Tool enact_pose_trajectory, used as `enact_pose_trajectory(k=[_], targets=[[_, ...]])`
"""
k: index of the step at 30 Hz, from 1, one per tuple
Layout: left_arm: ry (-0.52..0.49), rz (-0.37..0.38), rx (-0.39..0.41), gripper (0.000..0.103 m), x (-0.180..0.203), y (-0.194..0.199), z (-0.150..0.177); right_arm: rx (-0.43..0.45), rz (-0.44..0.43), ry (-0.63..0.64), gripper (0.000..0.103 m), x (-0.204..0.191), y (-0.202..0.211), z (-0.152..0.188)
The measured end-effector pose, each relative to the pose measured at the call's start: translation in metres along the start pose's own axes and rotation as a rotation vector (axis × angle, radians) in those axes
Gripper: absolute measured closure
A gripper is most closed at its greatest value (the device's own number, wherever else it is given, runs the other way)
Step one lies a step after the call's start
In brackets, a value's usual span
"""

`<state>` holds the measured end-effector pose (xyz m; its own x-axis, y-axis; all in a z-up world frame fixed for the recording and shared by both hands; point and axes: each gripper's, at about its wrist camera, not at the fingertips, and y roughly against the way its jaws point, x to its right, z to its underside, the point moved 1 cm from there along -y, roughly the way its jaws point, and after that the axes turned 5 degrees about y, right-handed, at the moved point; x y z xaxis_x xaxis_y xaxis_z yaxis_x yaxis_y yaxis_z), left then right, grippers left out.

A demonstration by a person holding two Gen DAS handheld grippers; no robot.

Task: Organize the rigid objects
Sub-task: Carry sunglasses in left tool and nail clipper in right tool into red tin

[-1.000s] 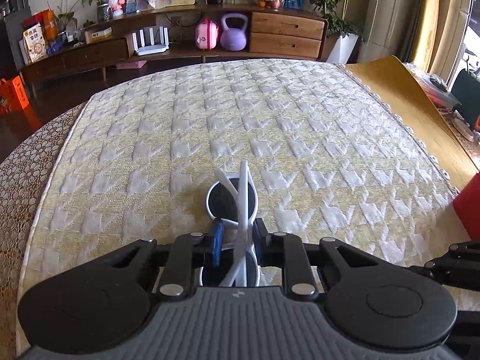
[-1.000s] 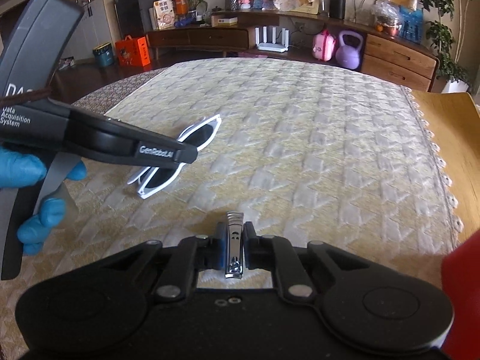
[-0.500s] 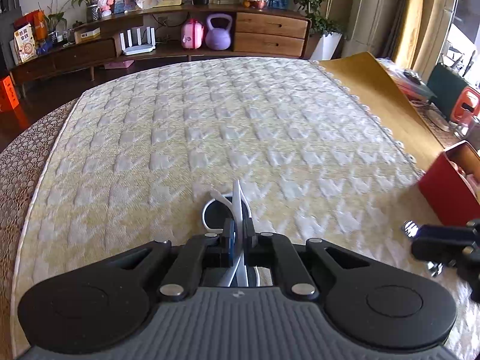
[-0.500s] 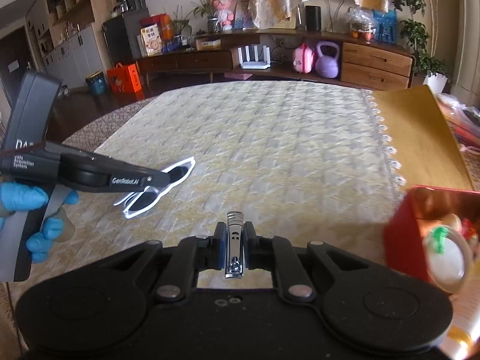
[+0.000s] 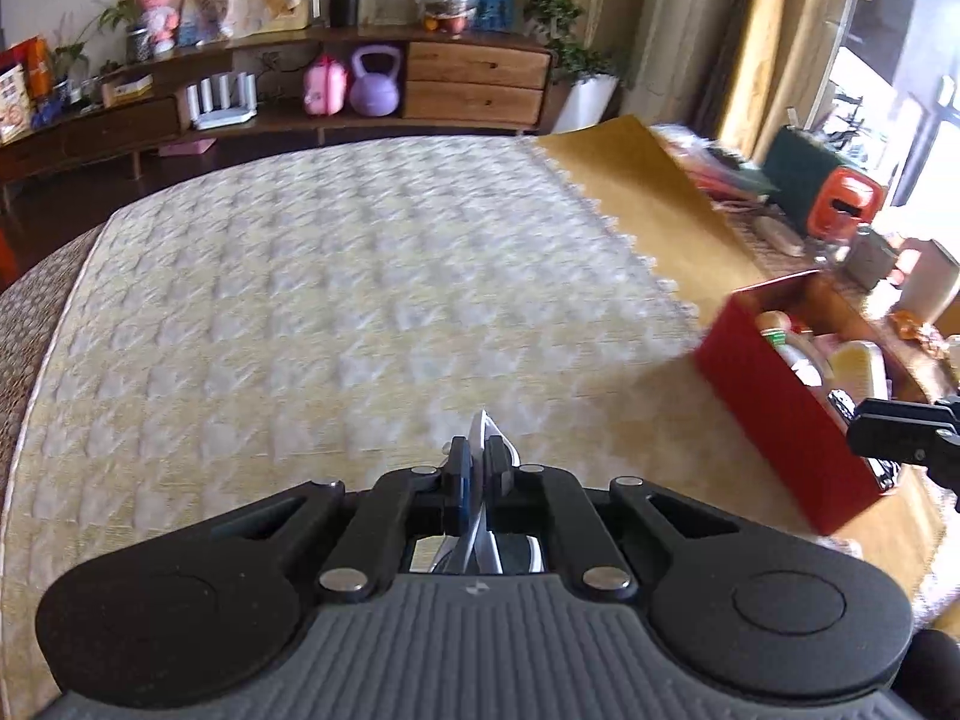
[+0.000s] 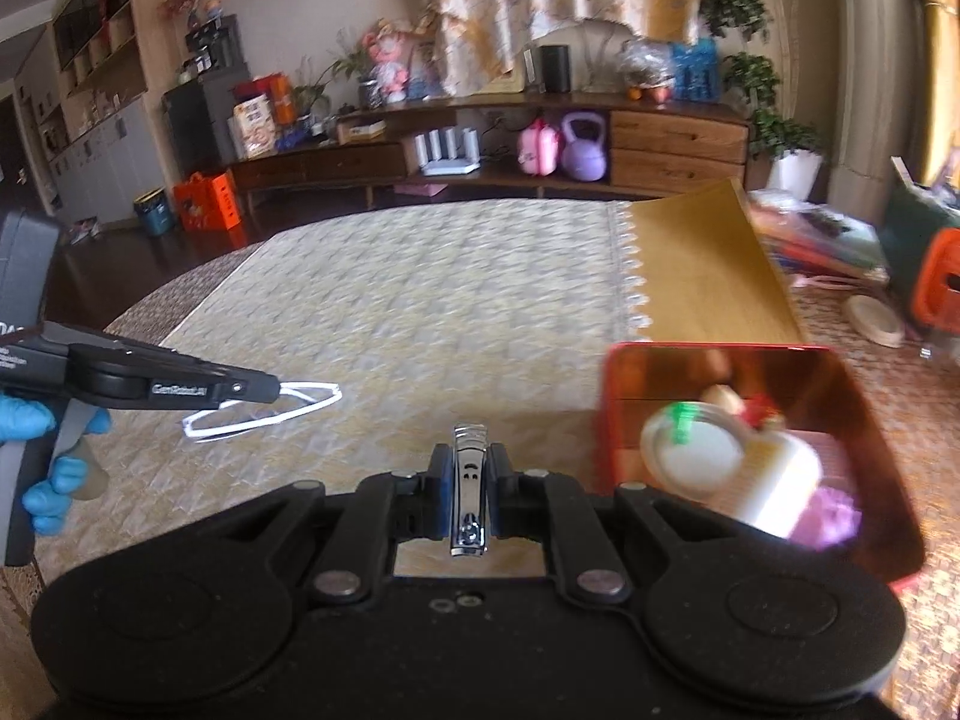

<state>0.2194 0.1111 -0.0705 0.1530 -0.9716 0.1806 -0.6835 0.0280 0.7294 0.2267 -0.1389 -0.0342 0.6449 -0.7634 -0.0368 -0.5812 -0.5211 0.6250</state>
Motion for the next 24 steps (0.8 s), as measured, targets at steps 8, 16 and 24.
enact_pose_trajectory(k=[8,16,24], targets=[[-0.046,0.071,0.026,0.099,0.055,0.018,-0.011,0.031,0.071,-0.027,0.092,0.035,0.028,0.01],[-0.098,0.125,0.057,0.099,0.109,0.018,-0.035,0.031,0.136,-0.084,0.092,0.078,0.034,0.022],[-0.181,0.189,0.06,0.099,0.17,-0.002,-0.049,0.023,0.179,-0.111,0.092,0.108,0.031,0.03]])
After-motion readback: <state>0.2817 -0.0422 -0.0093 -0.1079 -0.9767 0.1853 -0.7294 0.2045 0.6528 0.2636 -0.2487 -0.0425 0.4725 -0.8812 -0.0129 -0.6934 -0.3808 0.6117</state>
